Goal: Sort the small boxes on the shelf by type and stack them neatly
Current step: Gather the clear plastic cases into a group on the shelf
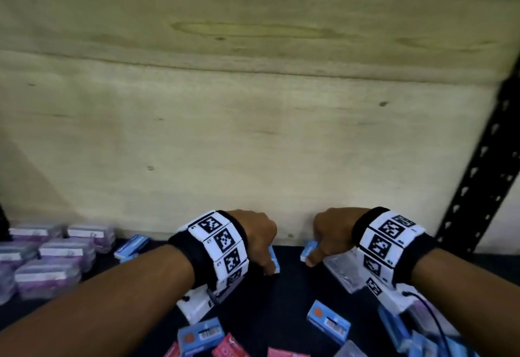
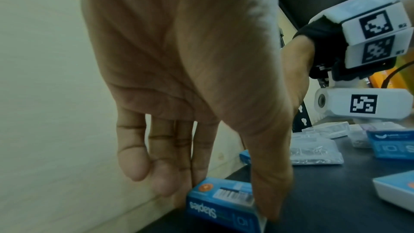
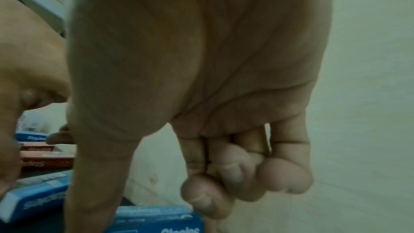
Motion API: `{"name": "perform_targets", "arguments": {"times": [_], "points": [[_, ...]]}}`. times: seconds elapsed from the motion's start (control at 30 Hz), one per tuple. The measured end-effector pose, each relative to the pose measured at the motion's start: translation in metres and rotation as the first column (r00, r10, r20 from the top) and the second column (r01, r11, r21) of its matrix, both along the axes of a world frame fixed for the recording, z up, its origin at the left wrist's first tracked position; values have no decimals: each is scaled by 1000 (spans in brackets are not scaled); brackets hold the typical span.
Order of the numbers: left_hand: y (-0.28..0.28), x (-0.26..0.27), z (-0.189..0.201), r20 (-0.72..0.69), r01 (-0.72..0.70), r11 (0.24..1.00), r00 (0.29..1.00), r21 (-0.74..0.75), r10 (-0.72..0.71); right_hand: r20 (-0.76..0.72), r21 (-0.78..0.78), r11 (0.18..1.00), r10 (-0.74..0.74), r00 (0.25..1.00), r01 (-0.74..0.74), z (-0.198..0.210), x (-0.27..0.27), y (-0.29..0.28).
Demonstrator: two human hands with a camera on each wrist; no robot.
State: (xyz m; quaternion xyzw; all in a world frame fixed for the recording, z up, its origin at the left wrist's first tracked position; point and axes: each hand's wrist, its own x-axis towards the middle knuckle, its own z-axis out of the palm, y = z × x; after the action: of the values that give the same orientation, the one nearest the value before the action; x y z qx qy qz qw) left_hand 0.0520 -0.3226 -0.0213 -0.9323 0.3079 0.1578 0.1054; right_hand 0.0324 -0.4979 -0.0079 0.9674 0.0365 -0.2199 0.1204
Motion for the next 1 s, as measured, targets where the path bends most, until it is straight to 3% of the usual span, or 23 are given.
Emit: {"name": "perform_targets", "arguments": {"times": [0.27,0.43,0.53,0.63,0.8,1.0], "points": [[-10,1,-3,-34,-5,1000,999,14,6,-33,-37,999,7,999,-8,-10,3,1],[-10,-11,4,97,35,999,995,14,-37,17,44,999,17,1000,-18,10,-4,-17],[-21,-20,10,164,167,985,973,-31,-160,64,57,998,6,998,-9,19,-9,-35],[-38,-31,12,149,293,951,949,-100,-277,54,23,1000,-22,998,21,19,-17,-53],[-66,-38,8,125,388,915,919,-110,-374,46,-29,997,-73,996,75,12,-30,-79],[-89,-36,0,58,323,937,946,-134,-318,50,73,989,-134,990,130,4,-31,-92]]}}
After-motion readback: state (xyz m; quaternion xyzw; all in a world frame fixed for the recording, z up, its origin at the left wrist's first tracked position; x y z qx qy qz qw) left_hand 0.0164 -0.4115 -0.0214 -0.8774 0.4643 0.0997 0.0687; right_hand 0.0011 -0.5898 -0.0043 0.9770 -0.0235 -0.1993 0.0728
